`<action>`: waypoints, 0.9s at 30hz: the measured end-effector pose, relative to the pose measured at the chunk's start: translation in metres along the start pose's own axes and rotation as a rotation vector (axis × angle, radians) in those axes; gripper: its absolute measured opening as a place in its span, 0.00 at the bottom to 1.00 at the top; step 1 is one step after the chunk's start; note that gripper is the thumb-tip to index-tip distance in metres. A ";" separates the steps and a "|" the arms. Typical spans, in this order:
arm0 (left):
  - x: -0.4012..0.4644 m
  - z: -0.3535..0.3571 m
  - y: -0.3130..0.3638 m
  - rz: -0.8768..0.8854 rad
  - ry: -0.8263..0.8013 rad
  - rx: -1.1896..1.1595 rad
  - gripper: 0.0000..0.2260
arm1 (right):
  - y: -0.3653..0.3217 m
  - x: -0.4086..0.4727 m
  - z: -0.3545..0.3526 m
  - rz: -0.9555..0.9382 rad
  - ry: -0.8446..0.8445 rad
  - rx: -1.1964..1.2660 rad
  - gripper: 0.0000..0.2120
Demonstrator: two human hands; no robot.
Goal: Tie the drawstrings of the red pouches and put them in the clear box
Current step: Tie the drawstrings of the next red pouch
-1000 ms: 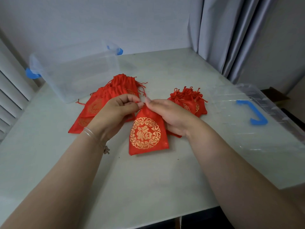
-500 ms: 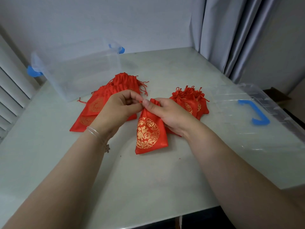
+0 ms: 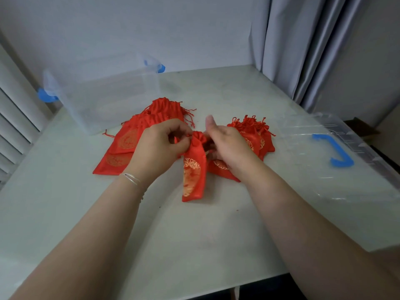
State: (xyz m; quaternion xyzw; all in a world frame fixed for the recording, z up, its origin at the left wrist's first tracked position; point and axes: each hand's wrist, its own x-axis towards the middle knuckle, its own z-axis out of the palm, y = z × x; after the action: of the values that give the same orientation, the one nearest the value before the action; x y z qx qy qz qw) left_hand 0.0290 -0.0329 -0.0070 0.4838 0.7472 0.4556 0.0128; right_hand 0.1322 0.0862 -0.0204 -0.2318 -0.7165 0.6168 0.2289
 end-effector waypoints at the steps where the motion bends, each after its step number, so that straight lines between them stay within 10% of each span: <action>1: 0.000 0.000 0.000 0.017 0.009 -0.020 0.08 | 0.001 0.001 -0.002 0.068 -0.048 0.126 0.15; 12: 0.001 -0.001 -0.005 0.276 0.010 0.225 0.05 | 0.000 0.001 -0.019 0.074 -0.223 0.048 0.09; 27: 0.002 -0.010 -0.002 0.092 -0.165 -0.167 0.13 | -0.006 -0.004 -0.016 -0.052 -0.236 -0.056 0.11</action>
State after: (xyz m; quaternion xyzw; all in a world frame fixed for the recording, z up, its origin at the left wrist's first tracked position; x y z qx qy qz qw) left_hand 0.0218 -0.0382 -0.0018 0.5506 0.6799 0.4752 0.0935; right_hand 0.1451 0.0956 -0.0128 -0.1454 -0.7612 0.6134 0.1522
